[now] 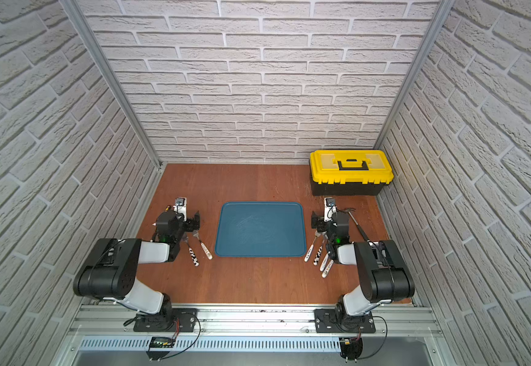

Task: Set the spoon and fork side by side
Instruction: Pick up the fork at the center of the board.

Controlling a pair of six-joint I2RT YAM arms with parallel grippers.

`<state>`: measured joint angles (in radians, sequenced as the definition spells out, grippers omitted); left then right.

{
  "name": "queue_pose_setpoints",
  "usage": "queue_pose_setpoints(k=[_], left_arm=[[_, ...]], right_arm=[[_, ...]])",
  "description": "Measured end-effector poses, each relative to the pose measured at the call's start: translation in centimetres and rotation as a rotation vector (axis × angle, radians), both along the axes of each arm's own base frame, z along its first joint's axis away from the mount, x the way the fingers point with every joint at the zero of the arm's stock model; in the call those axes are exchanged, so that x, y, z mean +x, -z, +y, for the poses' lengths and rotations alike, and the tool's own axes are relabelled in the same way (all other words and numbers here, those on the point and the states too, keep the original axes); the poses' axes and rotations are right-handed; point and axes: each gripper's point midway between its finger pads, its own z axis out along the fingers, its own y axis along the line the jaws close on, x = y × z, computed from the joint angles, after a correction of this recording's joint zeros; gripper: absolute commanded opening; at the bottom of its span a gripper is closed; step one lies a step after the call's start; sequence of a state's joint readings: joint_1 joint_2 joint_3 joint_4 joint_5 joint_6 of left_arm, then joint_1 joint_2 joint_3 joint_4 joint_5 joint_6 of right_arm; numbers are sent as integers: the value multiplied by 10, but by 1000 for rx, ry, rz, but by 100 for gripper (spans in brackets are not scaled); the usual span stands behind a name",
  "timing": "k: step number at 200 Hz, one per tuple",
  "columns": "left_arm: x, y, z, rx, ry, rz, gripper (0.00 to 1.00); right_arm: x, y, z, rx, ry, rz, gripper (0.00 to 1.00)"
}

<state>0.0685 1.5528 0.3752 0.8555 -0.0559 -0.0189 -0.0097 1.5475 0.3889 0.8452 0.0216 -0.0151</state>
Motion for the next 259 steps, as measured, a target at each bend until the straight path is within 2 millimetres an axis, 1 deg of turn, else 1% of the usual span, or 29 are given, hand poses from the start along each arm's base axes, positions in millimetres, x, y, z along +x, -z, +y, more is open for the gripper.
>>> queue_pose_setpoints(k=[147, 166, 172, 179, 191, 194, 198, 205, 208, 210, 220, 222, 230, 239, 242, 246, 248, 251, 252, 253, 255, 259], left_arm=[[0, 0, 0, 0, 0, 2, 98], [-1, 0, -2, 18, -7, 53, 98], [2, -7, -4, 29, -8, 65, 98], [7, -20, -6, 52, -8, 61, 98], [16, -56, -15, 91, -5, 8, 98], [18, -70, -18, 96, -6, -19, 98], [19, -83, -21, 102, -8, -43, 98], [21, -113, -26, 106, -19, -98, 98], [20, -125, -27, 98, -31, -119, 98], [20, -133, -28, 89, -38, -130, 98], [16, -174, -29, 33, -86, -184, 98], [15, -179, -29, 23, -92, -188, 98], [8, -210, -23, -36, -139, -220, 98], [-1, -240, -10, -106, -192, -265, 98], [-4, -247, -7, -131, -197, -279, 98], [-8, -254, -2, -159, -214, -295, 96], [-10, -257, 1, -176, -221, -300, 94], [-14, -261, 6, -201, -231, -309, 92], [-15, -262, 7, -207, -235, -310, 91], [-16, -262, 9, -218, -240, -312, 91], [-17, -262, 10, -229, -242, -310, 90], [-20, -260, 15, -251, -258, -300, 88]], right_arm=[[0, 0, 0, 0, 0, 0, 99], [0, 0, -1, -3, 7, 0, 99], [0, 0, -3, -6, 15, 2, 99], [-2, 0, -3, -15, 26, 10, 99], [-3, -4, -6, -40, 62, 46, 99], [-3, -8, -6, -44, 67, 52, 99], [-1, -13, -6, -48, 77, 65, 99], [4, -29, -5, -41, 95, 71, 99], [7, -41, -4, -34, 106, 66, 99], [9, -45, -4, -32, 109, 66, 99], [21, -86, -4, 5, 141, 26, 99], [23, -95, -4, 16, 151, 13, 99], [31, -129, -7, 72, 201, -41, 99], [36, -155, -15, 142, 271, -73, 100], [38, -160, -17, 161, 285, -74, 95], [40, -167, -20, 192, 308, -76, 82], [41, -168, -21, 198, 310, -70, 74], [43, -169, -24, 213, 322, -61, 60], [43, -169, -24, 219, 325, -60, 57], [44, -170, -25, 223, 327, -59, 50], [45, -169, -25, 232, 328, -50, 40], [48, -167, -26, 242, 323, -24, 26]])
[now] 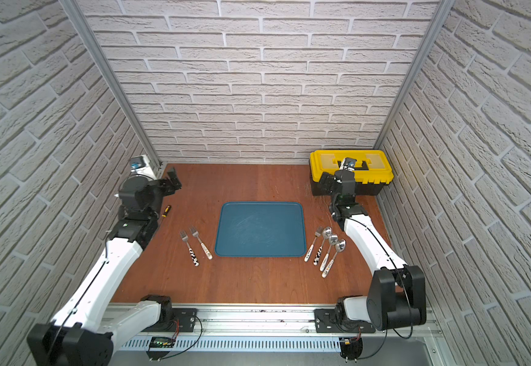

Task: Set the spoon and fork side by side
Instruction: Pick up the fork at the center of the board.

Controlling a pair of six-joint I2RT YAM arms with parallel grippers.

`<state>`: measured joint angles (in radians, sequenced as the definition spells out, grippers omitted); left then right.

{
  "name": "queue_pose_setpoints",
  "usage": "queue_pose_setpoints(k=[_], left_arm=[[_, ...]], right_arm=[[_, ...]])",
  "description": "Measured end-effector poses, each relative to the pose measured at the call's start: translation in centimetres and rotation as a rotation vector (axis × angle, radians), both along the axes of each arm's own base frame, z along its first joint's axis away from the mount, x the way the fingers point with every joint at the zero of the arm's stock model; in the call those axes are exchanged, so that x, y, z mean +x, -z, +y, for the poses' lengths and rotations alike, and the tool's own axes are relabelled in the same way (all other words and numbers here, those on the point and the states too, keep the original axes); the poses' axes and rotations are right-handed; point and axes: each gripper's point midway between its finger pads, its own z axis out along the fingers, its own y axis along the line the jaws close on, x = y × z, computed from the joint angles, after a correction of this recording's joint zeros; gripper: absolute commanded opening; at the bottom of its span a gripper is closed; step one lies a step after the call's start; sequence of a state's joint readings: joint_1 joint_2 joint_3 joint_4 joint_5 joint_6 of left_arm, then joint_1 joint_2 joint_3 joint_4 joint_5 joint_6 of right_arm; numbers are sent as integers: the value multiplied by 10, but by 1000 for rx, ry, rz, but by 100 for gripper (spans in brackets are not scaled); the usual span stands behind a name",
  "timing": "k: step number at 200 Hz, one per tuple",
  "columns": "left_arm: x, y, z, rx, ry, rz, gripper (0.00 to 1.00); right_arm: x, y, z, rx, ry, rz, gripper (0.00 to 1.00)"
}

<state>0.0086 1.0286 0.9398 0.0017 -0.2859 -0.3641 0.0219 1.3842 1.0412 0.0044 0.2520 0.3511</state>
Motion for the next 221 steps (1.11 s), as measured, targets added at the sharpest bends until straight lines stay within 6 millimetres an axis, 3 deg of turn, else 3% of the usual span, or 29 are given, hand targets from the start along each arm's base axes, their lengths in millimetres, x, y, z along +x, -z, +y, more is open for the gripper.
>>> queue_pose_setpoints(k=[5, 9, 12, 17, 19, 43, 62, 93, 97, 111, 126, 149, 190, 221], left_arm=[[-4, 4, 6, -34, -17, 13, 81], [-7, 8, 9, -55, -28, 31, 67], [-9, 12, 10, -70, -31, 47, 52], [-10, 19, 9, -94, -31, 70, 5], [-11, 22, 8, -99, -29, 81, 0], [-23, 73, -4, -178, -29, 291, 0], [-35, 95, -15, -251, -20, 434, 0], [-57, 129, -40, -398, -27, 636, 0], [-63, 137, -44, -422, -34, 672, 15], [-86, 162, -54, -493, -61, 781, 34], [-109, 186, -60, -566, -110, 876, 38], [-138, 218, -69, -664, -167, 991, 52], [-156, 252, -87, -773, -182, 1147, 54], [-160, 276, -86, -765, -195, 1275, 53]], right_arm=[[4, 6, 0, 17, -6, 33, 15], [6, 13, -1, 27, -11, 67, 9], [8, 19, -2, 33, -11, 93, 5], [9, 31, -1, 43, -16, 139, 3], [10, 36, -1, 46, -18, 158, 3], [-6, 99, 17, 86, -68, 394, 9], [-21, 116, 33, 93, -120, 489, 21], [-27, 115, 51, 91, -191, 523, 26], [-27, 114, 52, 89, -197, 523, 26], [-29, 110, 55, 88, -211, 520, 29], [-30, 106, 56, 91, -222, 510, 29], [-29, 103, 59, 101, -237, 501, 31], [-30, 103, 63, 117, -254, 501, 31], [-30, 103, 65, 129, -259, 495, 31]])
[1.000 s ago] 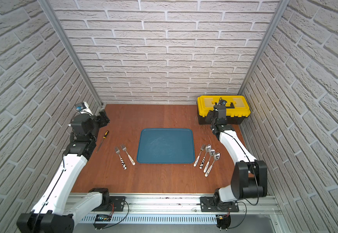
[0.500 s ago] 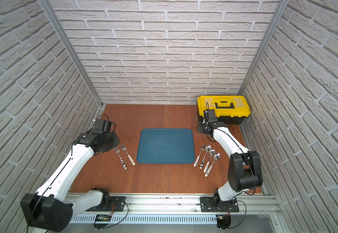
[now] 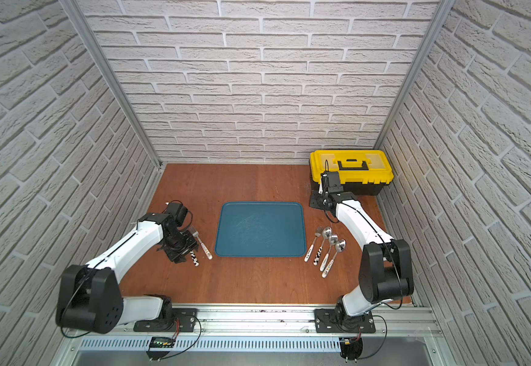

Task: Set the spoon and fork side by side
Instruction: Pick up the fork at the center of the board.

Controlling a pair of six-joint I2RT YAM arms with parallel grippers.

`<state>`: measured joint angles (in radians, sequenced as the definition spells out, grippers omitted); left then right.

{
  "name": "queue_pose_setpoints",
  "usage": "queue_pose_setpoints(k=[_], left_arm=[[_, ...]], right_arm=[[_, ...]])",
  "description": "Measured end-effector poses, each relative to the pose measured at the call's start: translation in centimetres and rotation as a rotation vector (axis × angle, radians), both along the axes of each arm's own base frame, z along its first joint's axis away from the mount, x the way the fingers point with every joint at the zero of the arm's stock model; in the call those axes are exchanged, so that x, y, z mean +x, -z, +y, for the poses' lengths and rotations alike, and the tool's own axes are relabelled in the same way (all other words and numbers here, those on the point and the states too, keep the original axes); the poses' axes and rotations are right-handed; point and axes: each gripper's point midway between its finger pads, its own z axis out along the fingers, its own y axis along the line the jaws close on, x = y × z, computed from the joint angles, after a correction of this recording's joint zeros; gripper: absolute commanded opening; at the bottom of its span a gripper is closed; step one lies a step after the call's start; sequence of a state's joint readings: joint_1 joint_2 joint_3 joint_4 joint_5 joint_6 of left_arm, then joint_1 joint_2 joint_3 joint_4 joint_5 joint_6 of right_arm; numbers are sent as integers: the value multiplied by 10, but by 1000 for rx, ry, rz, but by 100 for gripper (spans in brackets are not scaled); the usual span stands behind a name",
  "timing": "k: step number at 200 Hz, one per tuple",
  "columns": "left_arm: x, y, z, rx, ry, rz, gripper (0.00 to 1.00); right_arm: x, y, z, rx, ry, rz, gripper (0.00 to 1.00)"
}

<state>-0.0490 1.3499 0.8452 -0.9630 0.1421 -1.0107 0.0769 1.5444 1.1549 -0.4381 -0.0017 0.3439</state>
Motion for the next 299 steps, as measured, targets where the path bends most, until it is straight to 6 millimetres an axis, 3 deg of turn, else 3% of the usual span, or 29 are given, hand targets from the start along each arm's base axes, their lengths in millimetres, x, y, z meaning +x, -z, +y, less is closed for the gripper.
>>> queue_pose_setpoints(k=[48, 113, 177, 219, 299], left_arm=[[9, 14, 6, -5, 85, 55, 50], [10, 21, -1, -31, 154, 58, 49], [-5, 38, -2, -28, 135, 96, 46], [-1, 49, -2, -27, 128, 102, 45], [-4, 50, 3, 6, 120, 109, 35]], right_arm=[[-1, -4, 0, 3, 1, -10, 31], [-2, -5, 0, 6, 6, -12, 30], [-2, -5, 0, 6, 7, -12, 29], [-2, -5, 0, 9, 10, -12, 29], [-2, -5, 0, 10, 13, -11, 28]])
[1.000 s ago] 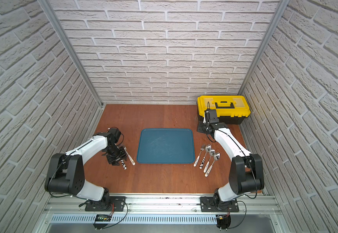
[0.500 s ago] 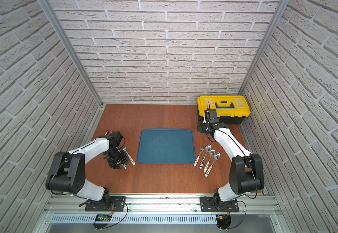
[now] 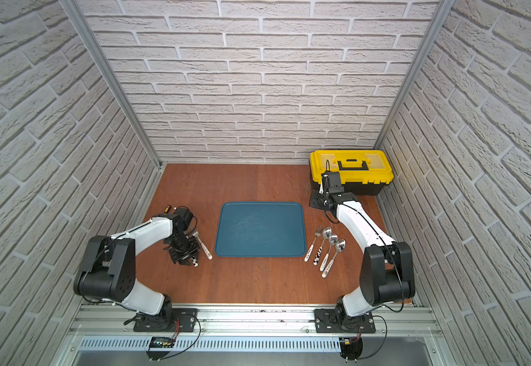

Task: Set the spoon and fork side by side
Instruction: Pick up the fork at the center of the board.

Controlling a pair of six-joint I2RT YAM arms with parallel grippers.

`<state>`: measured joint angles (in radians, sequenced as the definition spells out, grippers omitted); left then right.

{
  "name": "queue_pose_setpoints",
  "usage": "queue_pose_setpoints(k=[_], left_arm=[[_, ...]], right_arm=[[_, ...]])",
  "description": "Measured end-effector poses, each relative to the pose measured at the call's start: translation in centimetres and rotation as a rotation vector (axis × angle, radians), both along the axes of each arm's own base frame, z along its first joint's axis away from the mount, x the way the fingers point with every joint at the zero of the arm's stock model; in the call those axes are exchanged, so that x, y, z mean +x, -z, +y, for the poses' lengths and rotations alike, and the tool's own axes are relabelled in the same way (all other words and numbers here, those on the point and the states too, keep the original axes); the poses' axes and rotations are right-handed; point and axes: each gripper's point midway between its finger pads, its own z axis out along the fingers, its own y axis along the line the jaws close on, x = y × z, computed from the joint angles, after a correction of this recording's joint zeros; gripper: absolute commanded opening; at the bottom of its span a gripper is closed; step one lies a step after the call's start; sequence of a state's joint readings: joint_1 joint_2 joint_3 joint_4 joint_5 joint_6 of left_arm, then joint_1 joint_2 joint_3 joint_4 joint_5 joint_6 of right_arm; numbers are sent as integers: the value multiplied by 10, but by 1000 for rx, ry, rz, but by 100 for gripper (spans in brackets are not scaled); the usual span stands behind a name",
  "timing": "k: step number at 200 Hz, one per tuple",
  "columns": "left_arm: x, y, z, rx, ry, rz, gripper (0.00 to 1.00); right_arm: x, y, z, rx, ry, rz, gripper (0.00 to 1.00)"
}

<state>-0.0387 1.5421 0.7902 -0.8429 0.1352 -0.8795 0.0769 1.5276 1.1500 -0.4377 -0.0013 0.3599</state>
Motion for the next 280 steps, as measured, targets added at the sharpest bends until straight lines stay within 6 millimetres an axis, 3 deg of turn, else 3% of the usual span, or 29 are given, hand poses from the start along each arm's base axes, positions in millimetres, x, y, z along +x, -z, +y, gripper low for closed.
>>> queue_pose_setpoints(k=[93, 203, 280], left_arm=[[1, 0, 2, 34, 48, -23, 20], [2, -5, 9, 128, 133, -26, 19], [17, -29, -3, 141, 217, -74, 19]], right_arm=[[0, 0, 0, 2, 3, 0, 28], [0, 0, 0, 3, 3, 0, 28], [0, 0, 1, 5, 4, 0, 28]])
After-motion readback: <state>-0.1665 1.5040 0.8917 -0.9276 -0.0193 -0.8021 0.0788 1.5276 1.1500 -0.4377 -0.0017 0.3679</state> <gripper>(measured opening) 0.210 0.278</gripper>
